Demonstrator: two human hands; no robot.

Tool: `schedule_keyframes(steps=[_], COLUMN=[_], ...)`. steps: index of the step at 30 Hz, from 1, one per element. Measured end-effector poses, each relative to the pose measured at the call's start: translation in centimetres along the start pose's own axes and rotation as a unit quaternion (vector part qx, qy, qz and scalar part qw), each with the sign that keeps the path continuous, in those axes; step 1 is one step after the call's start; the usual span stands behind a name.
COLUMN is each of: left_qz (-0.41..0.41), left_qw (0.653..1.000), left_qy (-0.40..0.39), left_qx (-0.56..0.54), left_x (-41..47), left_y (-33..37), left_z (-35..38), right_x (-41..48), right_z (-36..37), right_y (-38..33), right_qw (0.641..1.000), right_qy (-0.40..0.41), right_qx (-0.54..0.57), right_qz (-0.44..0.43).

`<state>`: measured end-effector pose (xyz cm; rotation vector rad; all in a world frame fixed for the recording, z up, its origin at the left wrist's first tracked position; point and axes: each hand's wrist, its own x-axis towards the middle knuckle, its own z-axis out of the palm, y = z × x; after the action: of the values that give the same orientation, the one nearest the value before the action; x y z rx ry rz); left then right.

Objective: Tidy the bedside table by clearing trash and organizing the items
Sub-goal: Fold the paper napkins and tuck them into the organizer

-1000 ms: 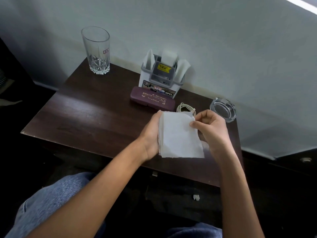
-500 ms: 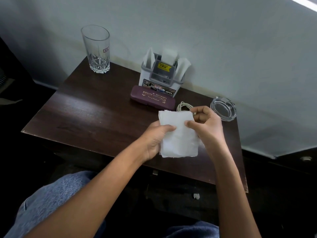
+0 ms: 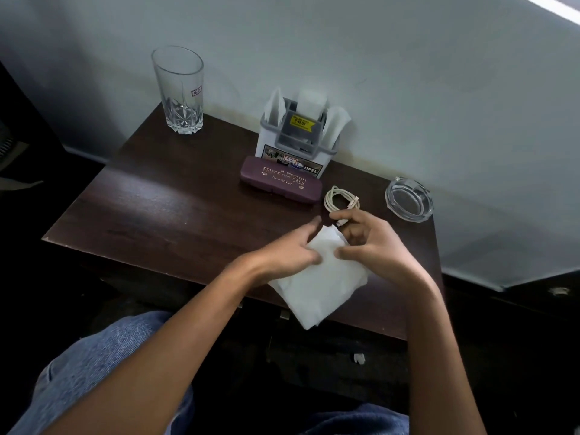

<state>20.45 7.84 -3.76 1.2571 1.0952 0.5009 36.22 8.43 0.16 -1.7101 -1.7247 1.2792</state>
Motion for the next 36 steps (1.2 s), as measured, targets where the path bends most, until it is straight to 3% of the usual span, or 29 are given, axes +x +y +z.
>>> schedule_keyframes(steps=[3,7,11,17,25,36], left_qz=[0.019,0.044,0.084,0.051,0.045,0.034], left_qw=[0.998,0.982,0.969,0.967,0.969,0.971], left_qy=[0.008,0.157,0.215,0.209,0.203,0.178], left_qx=[0.062,0.09,0.09,0.134,0.135,-0.155], left_x=[-0.1,-0.4,-0.6,-0.5,-0.2,-0.2], left_y=[-0.1,-0.3,-0.1,-0.6,-0.8,0.1], left_z=[-1.7,-4.0,-3.9,-4.1,-4.2,-4.0], right_x=[0.0,0.2,0.5,1.1,1.2,0.6], right_z=[-0.3,-0.4,0.6,1.5,1.8,0.3], right_y=[-0.1,0.5,0.8,1.5,1.2,0.8], right_qw=[0.995,0.971,0.964,0.976,0.974,0.947], right_qy=[0.044,0.12,0.14,0.148,0.166,0.088], right_qx=[0.086,0.206,0.225,0.155,0.153,0.299], right_qz=[-0.01,0.015,0.011,0.022,0.024,0.08])
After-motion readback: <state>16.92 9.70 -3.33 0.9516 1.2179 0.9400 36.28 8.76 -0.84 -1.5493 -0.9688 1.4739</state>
